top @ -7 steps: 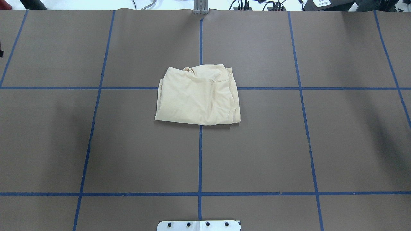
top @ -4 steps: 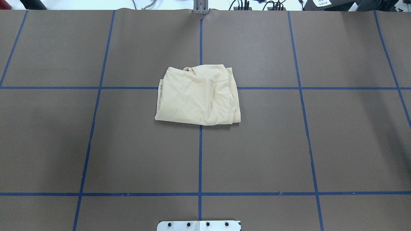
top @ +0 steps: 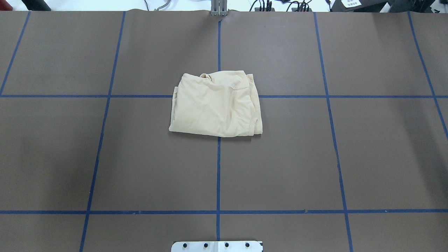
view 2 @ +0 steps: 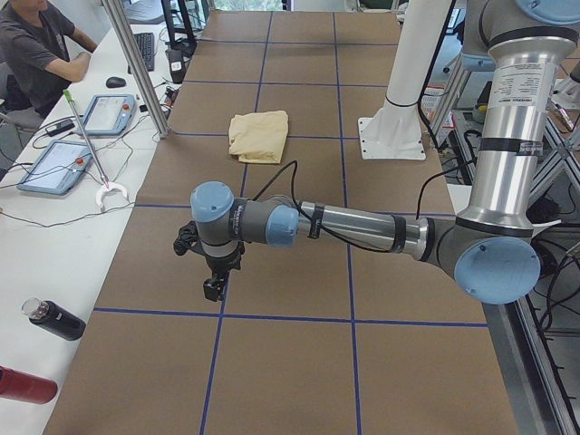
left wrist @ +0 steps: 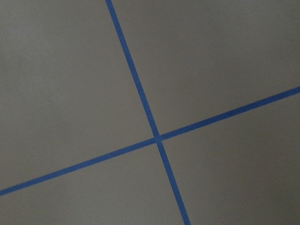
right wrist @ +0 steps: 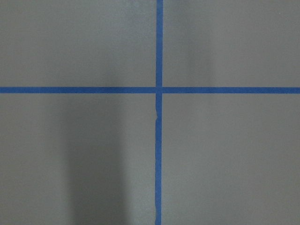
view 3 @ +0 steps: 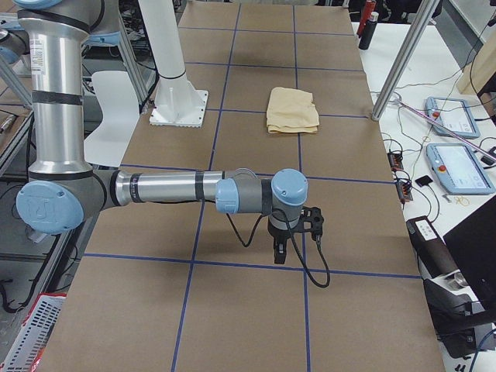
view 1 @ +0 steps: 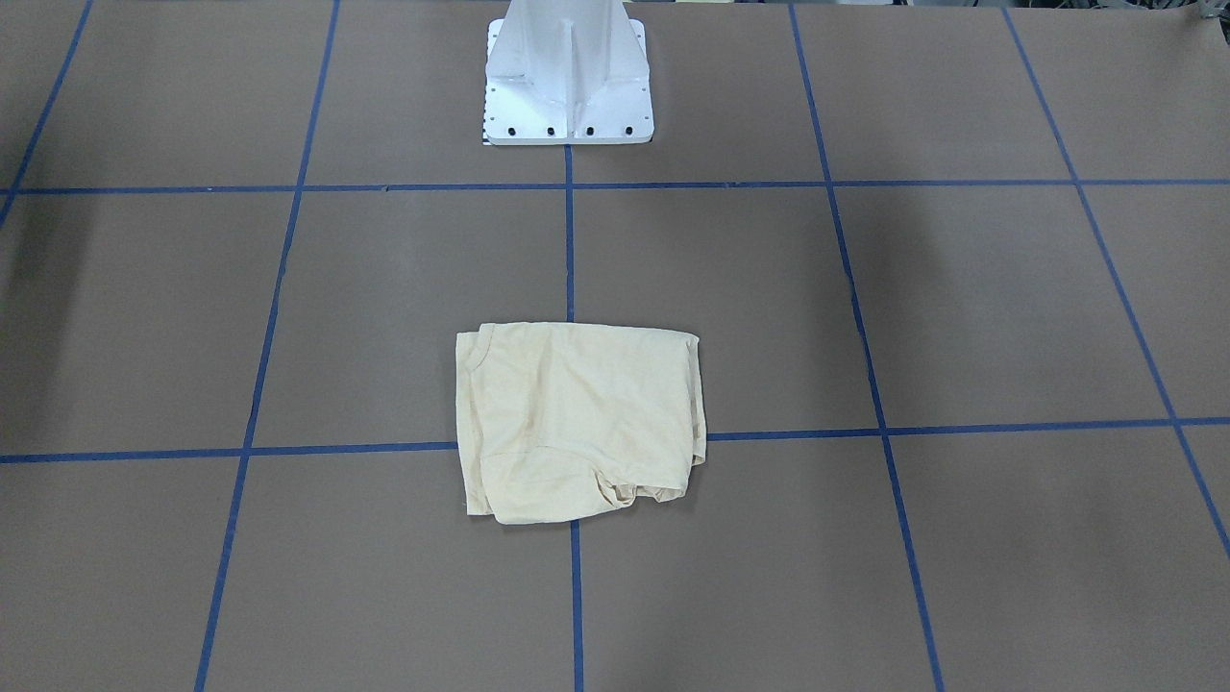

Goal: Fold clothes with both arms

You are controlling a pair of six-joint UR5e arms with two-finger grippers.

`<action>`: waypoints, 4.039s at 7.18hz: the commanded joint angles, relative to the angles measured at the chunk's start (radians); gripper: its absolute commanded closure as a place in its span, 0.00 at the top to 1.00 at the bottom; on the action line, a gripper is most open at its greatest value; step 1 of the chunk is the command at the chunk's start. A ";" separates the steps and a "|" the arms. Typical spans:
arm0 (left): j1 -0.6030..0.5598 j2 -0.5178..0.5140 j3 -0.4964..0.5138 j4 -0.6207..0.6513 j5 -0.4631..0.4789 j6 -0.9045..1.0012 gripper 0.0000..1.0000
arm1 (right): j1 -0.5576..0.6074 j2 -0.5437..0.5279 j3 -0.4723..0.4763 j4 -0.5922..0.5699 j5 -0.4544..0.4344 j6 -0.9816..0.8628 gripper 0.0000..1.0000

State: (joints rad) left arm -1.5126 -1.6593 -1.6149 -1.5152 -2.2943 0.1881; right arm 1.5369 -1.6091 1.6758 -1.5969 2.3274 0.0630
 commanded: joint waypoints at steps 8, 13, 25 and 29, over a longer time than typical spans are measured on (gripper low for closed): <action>-0.037 0.090 0.010 0.056 -0.014 0.039 1.00 | 0.032 -0.031 -0.028 -0.017 0.066 0.011 1.00; -0.047 0.078 0.007 0.058 -0.014 -0.014 1.00 | 0.068 -0.049 0.030 -0.024 0.063 0.017 1.00; -0.050 0.076 0.006 0.041 -0.027 -0.148 1.00 | 0.068 -0.048 -0.019 -0.032 0.107 0.017 1.00; -0.050 0.076 0.003 0.041 -0.030 -0.148 1.00 | 0.068 -0.046 -0.025 -0.031 0.113 0.015 1.00</action>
State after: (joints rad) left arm -1.5631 -1.5831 -1.6112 -1.4741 -2.3238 0.0399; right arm 1.6045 -1.6553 1.6506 -1.6298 2.4405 0.0795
